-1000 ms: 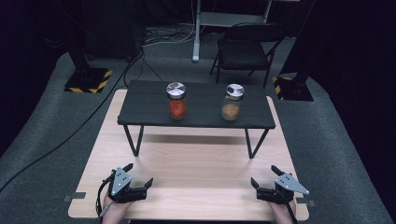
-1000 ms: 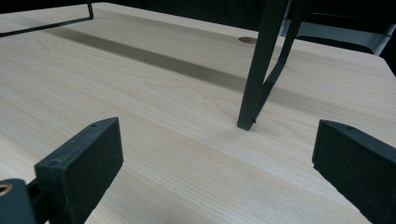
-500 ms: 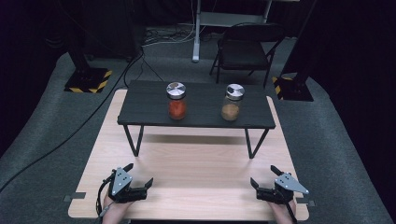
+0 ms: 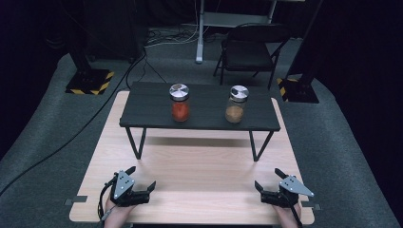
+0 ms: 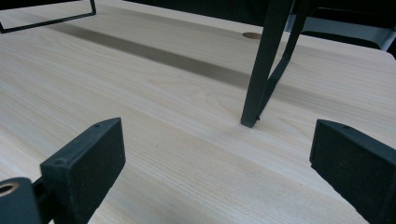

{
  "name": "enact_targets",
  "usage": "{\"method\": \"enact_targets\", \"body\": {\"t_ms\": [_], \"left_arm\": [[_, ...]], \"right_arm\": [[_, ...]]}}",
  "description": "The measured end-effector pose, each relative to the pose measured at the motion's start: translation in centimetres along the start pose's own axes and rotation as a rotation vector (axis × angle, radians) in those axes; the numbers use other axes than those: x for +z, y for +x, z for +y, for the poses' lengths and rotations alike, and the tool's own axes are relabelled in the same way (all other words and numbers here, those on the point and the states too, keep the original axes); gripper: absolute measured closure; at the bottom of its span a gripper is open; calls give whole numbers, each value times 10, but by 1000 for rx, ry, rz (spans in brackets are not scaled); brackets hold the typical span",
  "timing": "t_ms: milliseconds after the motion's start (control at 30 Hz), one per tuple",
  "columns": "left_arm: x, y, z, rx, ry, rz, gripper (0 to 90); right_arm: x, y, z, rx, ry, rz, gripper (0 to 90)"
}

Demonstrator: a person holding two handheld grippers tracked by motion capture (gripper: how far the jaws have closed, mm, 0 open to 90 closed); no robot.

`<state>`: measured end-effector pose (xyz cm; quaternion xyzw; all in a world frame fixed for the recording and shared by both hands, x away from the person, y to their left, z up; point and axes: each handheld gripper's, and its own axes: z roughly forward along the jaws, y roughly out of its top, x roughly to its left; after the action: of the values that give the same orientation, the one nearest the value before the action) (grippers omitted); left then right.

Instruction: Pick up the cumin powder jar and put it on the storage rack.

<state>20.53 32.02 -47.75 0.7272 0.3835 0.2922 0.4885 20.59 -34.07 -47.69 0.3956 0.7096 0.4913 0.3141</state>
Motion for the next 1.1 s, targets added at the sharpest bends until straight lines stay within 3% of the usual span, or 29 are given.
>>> {"method": "enact_targets", "body": {"t_ms": [1100], "left_arm": [[0,0,0,0,1,3,53]], "right_arm": [[0,-2,0,4,2,9,51]]}}
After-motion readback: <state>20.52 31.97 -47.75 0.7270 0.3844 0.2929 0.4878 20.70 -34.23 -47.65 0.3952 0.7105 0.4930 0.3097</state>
